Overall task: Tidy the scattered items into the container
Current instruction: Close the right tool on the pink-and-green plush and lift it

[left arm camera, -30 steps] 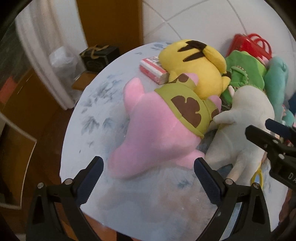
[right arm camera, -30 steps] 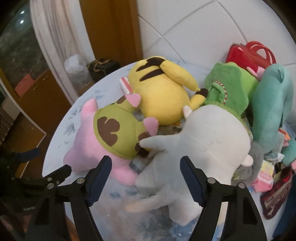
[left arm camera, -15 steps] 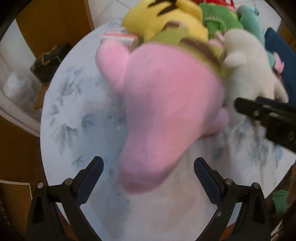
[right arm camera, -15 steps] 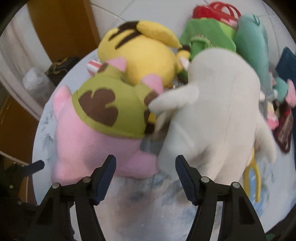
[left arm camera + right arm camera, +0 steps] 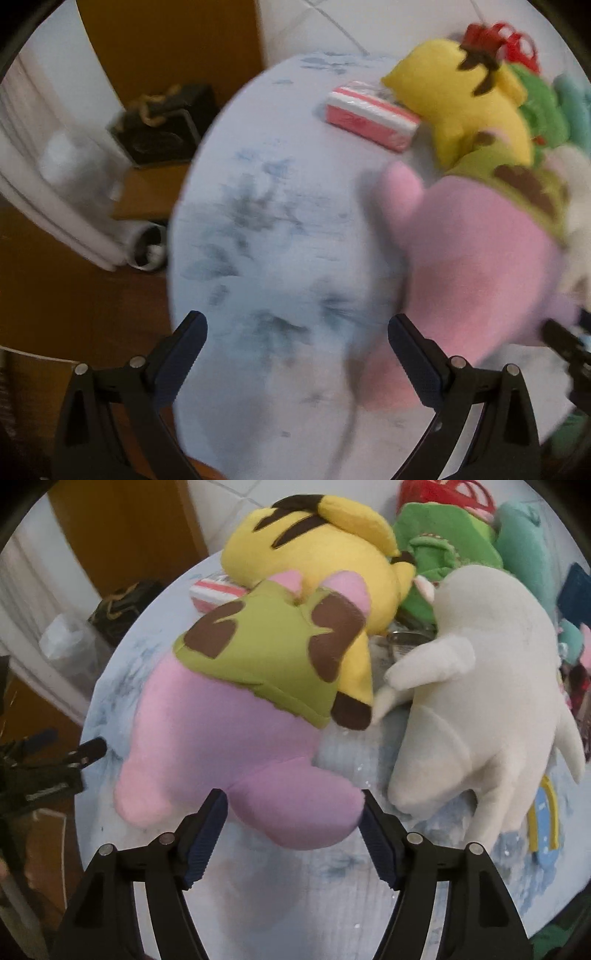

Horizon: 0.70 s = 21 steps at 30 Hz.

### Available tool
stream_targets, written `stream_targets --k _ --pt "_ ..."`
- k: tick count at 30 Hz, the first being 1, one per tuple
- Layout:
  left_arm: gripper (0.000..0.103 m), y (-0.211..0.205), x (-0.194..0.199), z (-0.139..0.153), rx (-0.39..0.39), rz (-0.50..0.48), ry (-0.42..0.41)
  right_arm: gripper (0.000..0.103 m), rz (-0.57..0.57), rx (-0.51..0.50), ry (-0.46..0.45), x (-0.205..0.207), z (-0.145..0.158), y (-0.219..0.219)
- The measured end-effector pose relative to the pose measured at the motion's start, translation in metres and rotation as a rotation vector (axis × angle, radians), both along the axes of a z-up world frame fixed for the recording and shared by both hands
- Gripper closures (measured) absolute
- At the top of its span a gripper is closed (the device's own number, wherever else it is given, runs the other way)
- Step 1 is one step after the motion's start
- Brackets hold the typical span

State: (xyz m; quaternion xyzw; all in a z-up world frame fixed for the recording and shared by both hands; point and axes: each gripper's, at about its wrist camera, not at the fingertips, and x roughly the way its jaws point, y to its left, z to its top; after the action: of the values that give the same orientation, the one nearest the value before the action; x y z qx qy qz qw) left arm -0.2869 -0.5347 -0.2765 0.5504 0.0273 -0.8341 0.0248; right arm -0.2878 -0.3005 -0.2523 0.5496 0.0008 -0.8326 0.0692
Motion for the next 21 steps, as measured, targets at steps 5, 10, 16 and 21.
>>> stream_targets --k 5,10,16,21 --pt "0.003 0.043 0.022 0.0 0.099 -0.135 -0.002 0.03 -0.078 0.001 0.034 0.004 0.013 0.026" --pt "0.003 0.093 0.036 -0.029 0.041 -0.209 -0.056 0.029 -0.091 0.02 0.032 -0.004 0.014 0.045" --pt "0.005 0.084 0.034 -0.065 -0.072 -0.13 -0.09 0.021 -0.037 -0.011 -0.026 -0.016 -0.02 0.042" --pt "0.009 0.056 0.012 -0.048 -0.06 -0.104 -0.051 0.022 -0.042 -0.052 -0.052 -0.009 -0.031 0.03"
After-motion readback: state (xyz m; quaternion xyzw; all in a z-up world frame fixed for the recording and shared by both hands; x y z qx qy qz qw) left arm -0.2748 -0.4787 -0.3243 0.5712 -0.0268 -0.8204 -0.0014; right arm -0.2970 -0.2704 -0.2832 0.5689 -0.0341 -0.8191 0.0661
